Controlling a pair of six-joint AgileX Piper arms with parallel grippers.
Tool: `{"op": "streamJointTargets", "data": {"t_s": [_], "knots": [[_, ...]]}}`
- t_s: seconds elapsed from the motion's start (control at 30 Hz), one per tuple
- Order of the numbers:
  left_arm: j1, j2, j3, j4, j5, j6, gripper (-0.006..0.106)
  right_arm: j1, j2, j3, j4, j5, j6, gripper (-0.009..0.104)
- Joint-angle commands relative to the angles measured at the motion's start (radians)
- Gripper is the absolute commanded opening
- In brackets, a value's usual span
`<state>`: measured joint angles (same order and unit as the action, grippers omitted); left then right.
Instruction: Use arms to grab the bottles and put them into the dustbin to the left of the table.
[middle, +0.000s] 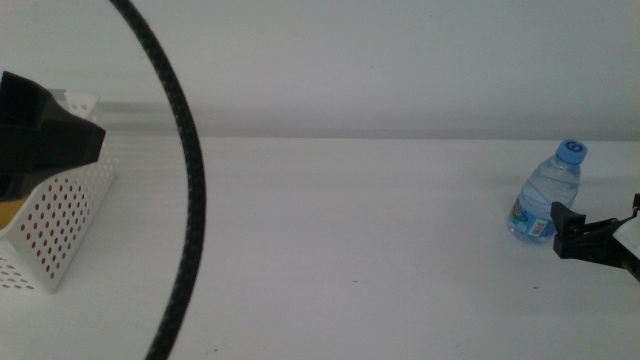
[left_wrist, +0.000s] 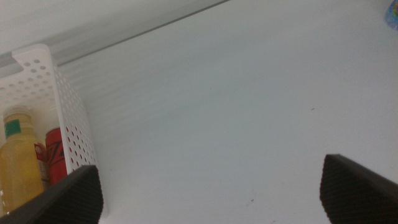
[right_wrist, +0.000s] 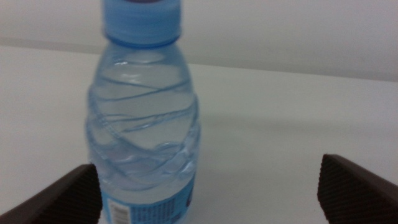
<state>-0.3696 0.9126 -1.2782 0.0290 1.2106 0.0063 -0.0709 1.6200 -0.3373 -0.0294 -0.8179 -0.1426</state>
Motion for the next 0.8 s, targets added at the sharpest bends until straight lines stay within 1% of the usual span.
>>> {"op": "streamJointTargets", "data": {"t_s": [0.0, 0.27, 0.57, 0.63, 0.77], "knots": [[-0.01, -0.002, 0.0, 0.0, -0.015, -0.006, 0.094, 0.003, 0.013, -0.015, 0.013, -0.007, -0.015, 0.093], [-0.01, -0.002, 0.0, 0.0, -0.015, -0.006, 0.094, 0.003, 0.079, -0.063, 0.011, -0.007, -0.015, 0.093], [-0.01, -0.002, 0.0, 0.0, -0.019, -0.006, 0.094, 0.003, 0.098, -0.097, -0.02, -0.001, 0.0, 0.093], [-0.01, -0.002, 0.0, 0.0, -0.019, -0.006, 0.094, 0.019, 0.098, -0.097, -0.025, 0.034, 0.03, 0.093], [-0.01, -0.002, 0.0, 0.0, -0.019, -0.006, 0.094, 0.056, 0.096, -0.097, -0.025, 0.097, 0.029, 0.093]]}}
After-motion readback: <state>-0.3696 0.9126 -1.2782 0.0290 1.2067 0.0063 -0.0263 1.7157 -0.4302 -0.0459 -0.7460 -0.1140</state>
